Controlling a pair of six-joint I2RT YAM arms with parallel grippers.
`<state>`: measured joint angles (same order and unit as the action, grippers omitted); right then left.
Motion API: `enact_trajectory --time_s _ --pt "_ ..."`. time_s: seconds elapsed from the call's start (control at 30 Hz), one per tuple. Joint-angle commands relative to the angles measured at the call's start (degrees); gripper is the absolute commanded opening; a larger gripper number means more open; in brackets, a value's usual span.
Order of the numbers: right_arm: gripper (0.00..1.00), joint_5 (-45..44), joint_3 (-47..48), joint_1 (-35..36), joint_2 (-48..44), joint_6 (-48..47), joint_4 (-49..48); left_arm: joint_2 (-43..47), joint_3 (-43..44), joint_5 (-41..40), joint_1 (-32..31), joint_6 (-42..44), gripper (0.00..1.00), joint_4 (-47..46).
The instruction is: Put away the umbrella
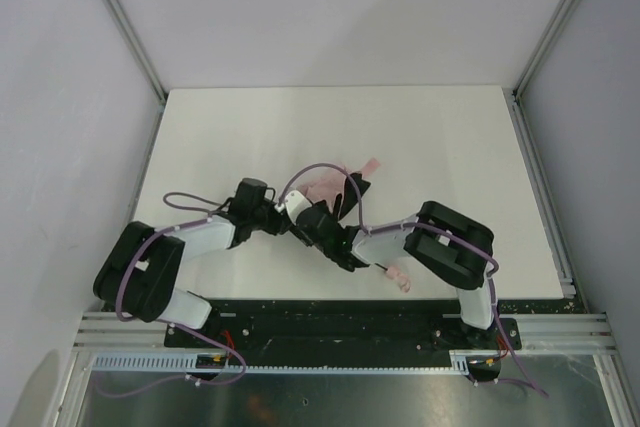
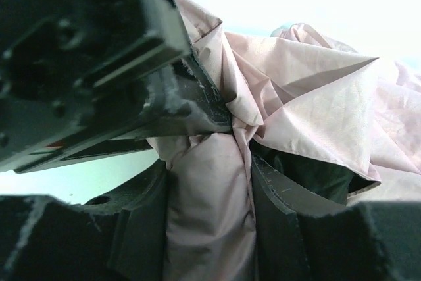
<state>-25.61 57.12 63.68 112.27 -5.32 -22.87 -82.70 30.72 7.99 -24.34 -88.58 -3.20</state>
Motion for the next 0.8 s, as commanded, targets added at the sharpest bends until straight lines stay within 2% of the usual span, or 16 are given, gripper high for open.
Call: enact_trajectory --time_s 0.0,0.1,0.13,0.17,0.33,0.53,0.63,0.77 --pt "0.0 7.0 -1.97 -9.3 5.23 5.73 10.7 4.38 0.23 3.41 0.53 0.52 0.28 2.85" --pt "0.0 20.45 -2.46 -12.5 6.1 8.4 10.96 5.42 1.09 1.58 1.66 4.1 0.81 2.59" --pt "0.0 24.83 -2.5 -13.22 6.55 8.97 10.94 5.74 1.44 1.28 2.23 5.43 0.9 2.28" --pt "0.0 28.64 -2.52 -13.84 6.95 9.7 10.89 6.2 1.67 1.17 2.87 6.75 0.95 1.73" --pt "0.0 46.44 -2.67 -17.61 9.06 14.69 9.69 7.74 -0.1 3.84 6.63 10.18 0.99 -5.05" --pt "0.0 65.36 -2.76 -23.36 12.11 23.76 5.6 4.87 -0.93 6.7 7.13 9.94 0.99 -11.69" --pt "0.0 72.0 -2.79 -26.09 14.18 29.68 2.64 1.72 -0.05 7.42 6.09 9.51 0.99 -13.92" --pt "0.0 75.45 -2.77 -27.81 14.92 33.5 0.5 -0.62 -0.35 5.09 3.66 7.09 0.99 -15.09"
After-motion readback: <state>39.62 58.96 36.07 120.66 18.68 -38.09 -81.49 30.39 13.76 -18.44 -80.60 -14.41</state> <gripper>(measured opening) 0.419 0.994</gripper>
